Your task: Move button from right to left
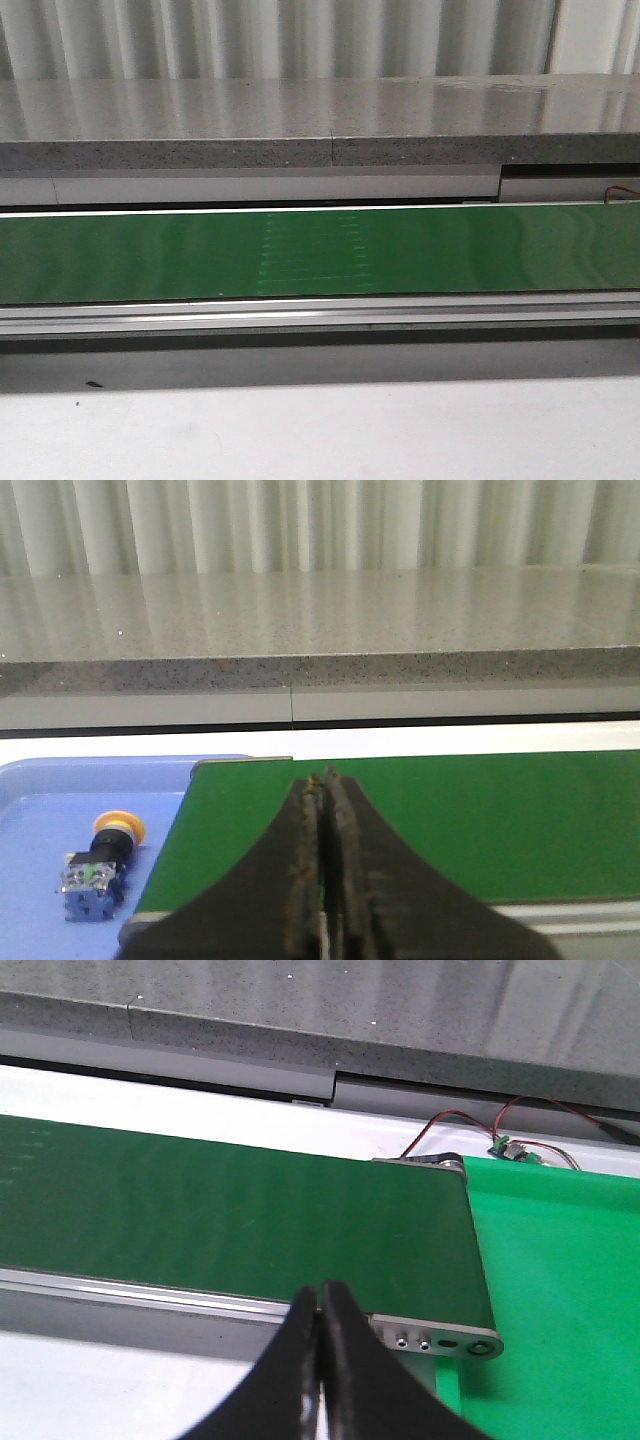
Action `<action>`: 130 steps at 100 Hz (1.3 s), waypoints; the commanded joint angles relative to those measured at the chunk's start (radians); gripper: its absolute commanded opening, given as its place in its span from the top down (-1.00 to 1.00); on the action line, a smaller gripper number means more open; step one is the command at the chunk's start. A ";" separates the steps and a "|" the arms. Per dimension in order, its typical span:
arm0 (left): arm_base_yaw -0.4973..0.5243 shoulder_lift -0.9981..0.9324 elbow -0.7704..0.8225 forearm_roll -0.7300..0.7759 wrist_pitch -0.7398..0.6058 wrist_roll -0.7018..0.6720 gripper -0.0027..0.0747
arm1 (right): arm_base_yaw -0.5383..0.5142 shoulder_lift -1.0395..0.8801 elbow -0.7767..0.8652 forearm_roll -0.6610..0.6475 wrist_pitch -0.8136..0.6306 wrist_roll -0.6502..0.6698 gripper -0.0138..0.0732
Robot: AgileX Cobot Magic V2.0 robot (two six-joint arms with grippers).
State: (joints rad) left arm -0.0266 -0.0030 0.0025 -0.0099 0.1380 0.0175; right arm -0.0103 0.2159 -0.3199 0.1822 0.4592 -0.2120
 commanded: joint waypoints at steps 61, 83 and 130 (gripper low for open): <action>-0.002 -0.033 0.040 -0.001 -0.046 -0.017 0.98 | -0.002 0.010 -0.026 0.008 -0.082 -0.005 0.84; -0.002 -0.033 0.040 -0.001 -0.046 -0.017 0.98 | -0.002 0.010 -0.026 0.008 -0.082 -0.005 0.84; -0.002 -0.033 0.040 -0.001 -0.046 -0.017 0.99 | -0.010 0.010 -0.005 0.006 -0.143 -0.005 0.84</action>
State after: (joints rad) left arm -0.0266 -0.0030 0.0025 -0.0083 0.1674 0.0112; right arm -0.0103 0.2159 -0.3160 0.1822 0.4410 -0.2120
